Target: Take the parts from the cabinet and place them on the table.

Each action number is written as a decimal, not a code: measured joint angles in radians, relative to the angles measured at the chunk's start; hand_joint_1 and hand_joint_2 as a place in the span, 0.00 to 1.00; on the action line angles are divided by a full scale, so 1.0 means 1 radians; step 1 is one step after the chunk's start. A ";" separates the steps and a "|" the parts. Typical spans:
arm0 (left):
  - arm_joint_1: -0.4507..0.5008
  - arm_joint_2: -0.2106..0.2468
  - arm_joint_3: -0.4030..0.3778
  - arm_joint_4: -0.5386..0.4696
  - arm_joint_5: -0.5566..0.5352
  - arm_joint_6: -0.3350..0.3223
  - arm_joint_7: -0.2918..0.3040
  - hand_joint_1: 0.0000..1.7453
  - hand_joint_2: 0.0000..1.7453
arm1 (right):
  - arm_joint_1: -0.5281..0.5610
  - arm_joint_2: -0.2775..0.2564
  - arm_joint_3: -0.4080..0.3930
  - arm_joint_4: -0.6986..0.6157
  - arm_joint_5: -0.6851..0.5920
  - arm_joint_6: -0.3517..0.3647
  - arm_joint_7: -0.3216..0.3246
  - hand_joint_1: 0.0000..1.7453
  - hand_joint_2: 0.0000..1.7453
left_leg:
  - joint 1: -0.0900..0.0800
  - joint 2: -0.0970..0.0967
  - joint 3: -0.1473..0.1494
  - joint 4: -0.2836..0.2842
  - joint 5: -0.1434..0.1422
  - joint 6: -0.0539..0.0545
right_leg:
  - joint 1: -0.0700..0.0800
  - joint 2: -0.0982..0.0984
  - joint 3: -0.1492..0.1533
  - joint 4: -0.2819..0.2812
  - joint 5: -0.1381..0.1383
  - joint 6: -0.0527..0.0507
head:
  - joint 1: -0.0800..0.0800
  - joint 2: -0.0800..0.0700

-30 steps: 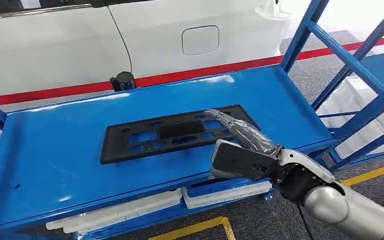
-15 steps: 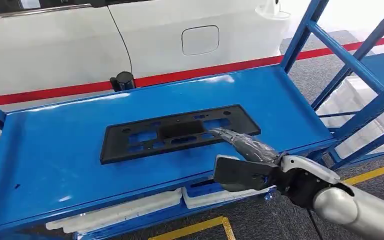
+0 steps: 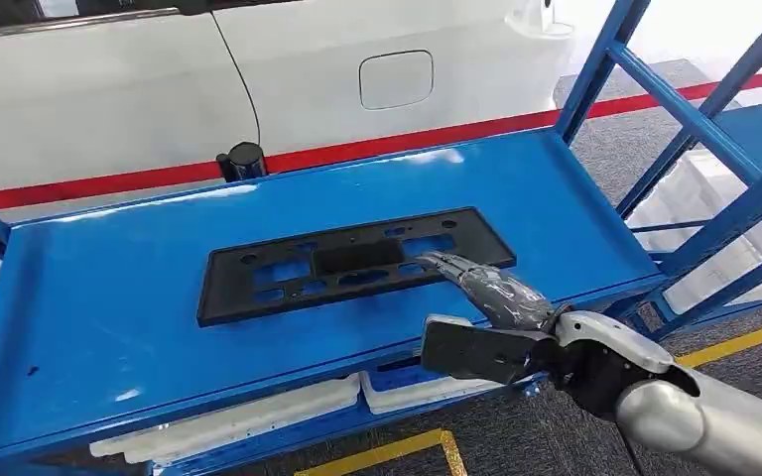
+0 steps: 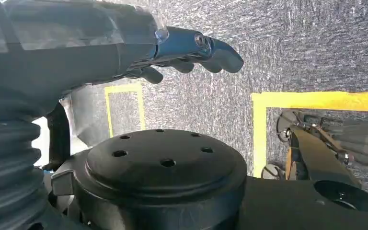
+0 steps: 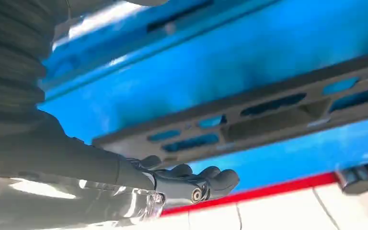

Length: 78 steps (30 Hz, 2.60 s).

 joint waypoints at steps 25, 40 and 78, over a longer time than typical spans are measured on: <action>0.000 0.000 0.000 0.000 0.022 0.002 0.004 0.00 1.00 | 0.096 0.033 -0.048 -0.041 0.559 0.044 0.026 0.00 1.00 | 0.000 0.000 0.000 0.000 0.000 0.000 | 0.000 0.001 0.000 0.000 0.000 0.000 | 0.000 0.000; 0.000 0.000 0.000 0.000 0.026 0.002 0.007 0.00 1.00 | 0.120 0.044 -0.069 -0.043 0.515 0.093 0.026 0.00 1.00 | 0.000 -0.001 0.000 0.000 0.000 0.000 | 0.000 0.000 0.000 0.000 0.000 0.000 | 0.000 0.000; 0.000 0.003 -0.002 0.000 0.043 0.002 0.007 0.00 1.00 | 0.161 0.088 -0.069 0.056 0.610 0.121 0.021 0.00 1.00 | 0.000 0.001 0.000 0.000 0.000 0.000 | 0.000 0.001 0.000 0.000 0.000 0.000 | 0.000 0.000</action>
